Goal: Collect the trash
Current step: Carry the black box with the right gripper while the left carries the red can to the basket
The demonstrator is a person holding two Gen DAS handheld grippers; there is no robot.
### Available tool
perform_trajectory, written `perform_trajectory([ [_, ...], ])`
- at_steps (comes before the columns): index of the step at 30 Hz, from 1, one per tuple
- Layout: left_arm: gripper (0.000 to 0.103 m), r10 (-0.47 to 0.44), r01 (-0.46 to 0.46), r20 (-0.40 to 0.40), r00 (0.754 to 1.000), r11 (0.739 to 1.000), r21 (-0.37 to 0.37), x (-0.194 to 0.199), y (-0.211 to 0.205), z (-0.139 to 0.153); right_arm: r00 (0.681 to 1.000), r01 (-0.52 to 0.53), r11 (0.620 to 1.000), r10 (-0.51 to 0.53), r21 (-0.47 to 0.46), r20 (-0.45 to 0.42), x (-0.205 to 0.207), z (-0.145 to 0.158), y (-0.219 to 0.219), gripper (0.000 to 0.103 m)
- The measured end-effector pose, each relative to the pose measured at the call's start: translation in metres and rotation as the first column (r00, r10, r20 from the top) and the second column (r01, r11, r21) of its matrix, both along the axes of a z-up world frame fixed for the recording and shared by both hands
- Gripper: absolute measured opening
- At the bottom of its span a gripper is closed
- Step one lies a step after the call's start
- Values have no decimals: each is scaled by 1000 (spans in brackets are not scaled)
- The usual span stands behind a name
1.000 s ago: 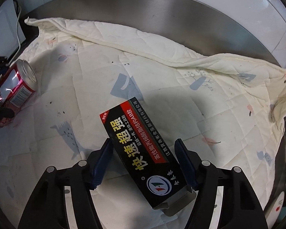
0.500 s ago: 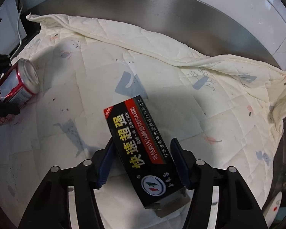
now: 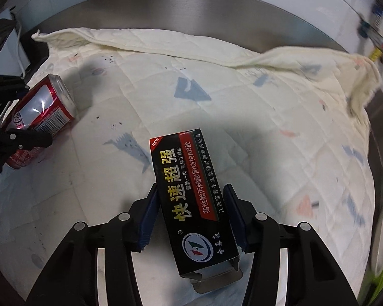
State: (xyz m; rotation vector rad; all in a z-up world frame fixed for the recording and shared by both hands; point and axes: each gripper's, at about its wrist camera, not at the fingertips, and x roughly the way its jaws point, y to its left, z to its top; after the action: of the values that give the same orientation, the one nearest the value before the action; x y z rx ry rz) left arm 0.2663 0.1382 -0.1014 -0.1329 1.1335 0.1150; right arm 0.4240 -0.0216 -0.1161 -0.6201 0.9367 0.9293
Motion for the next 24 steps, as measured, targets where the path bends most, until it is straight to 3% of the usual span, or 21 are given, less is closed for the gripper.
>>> perform_trajectory([
  [8,68,-10,10,44,999,1000,-20,-13,-5,11,987,157,985,-159,76,19,-44,11,-32,49],
  [13,68,-57,61,85,995,997,-52,-25,-20,25,965,263,954,-264,146,-13,-76,21,-62,49],
  [19,68,-164,177,143,976,981,-84,-38,-59,42,916,397,894,-401,208,-25,-111,33,-101,49],
  [24,68,-254,275,178,951,956,-101,-49,-99,54,854,507,830,-519,230,-10,-146,45,-143,49],
])
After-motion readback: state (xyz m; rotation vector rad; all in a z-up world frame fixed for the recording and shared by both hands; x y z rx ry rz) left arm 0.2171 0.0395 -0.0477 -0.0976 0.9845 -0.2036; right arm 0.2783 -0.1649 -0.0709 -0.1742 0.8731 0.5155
